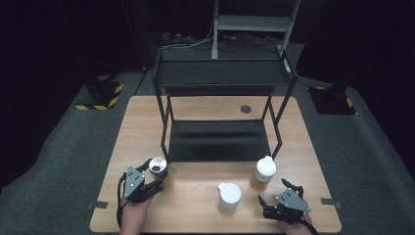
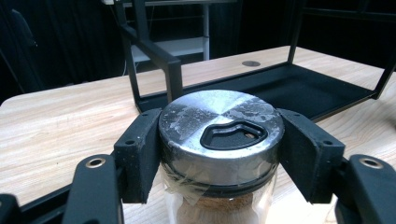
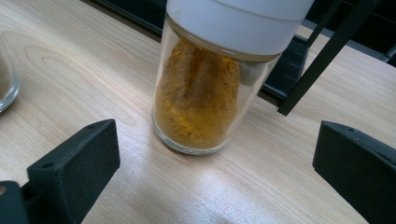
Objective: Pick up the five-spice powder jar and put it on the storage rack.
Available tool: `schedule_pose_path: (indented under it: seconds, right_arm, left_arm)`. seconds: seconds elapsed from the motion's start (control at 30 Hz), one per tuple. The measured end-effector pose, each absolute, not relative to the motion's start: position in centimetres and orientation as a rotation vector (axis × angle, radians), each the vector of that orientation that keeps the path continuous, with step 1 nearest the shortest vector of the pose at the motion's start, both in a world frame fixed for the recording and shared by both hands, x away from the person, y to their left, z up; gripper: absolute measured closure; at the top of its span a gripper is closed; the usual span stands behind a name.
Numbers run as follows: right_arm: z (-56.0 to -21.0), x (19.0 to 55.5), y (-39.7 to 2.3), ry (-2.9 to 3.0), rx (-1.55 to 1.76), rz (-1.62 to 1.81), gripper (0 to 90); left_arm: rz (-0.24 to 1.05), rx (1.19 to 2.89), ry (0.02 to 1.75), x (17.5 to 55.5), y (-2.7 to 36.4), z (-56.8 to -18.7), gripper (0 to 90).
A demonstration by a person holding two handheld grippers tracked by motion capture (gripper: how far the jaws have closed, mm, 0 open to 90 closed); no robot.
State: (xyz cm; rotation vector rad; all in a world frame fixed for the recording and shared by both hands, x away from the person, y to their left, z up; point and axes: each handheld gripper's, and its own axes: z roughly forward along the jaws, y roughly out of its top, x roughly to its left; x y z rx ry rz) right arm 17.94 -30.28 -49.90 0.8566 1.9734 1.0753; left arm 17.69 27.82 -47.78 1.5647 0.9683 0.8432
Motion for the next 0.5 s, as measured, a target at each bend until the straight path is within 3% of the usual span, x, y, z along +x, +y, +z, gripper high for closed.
schedule_pose_path:
  seconds: [0.5]
  right_arm:
    - [-49.9, 18.1, -30.5, 1.978, 0.863, 1.09, 0.0]
  left_arm:
    - [0.835, 1.556, 0.915, 17.7, 26.4, -46.2, 34.7]
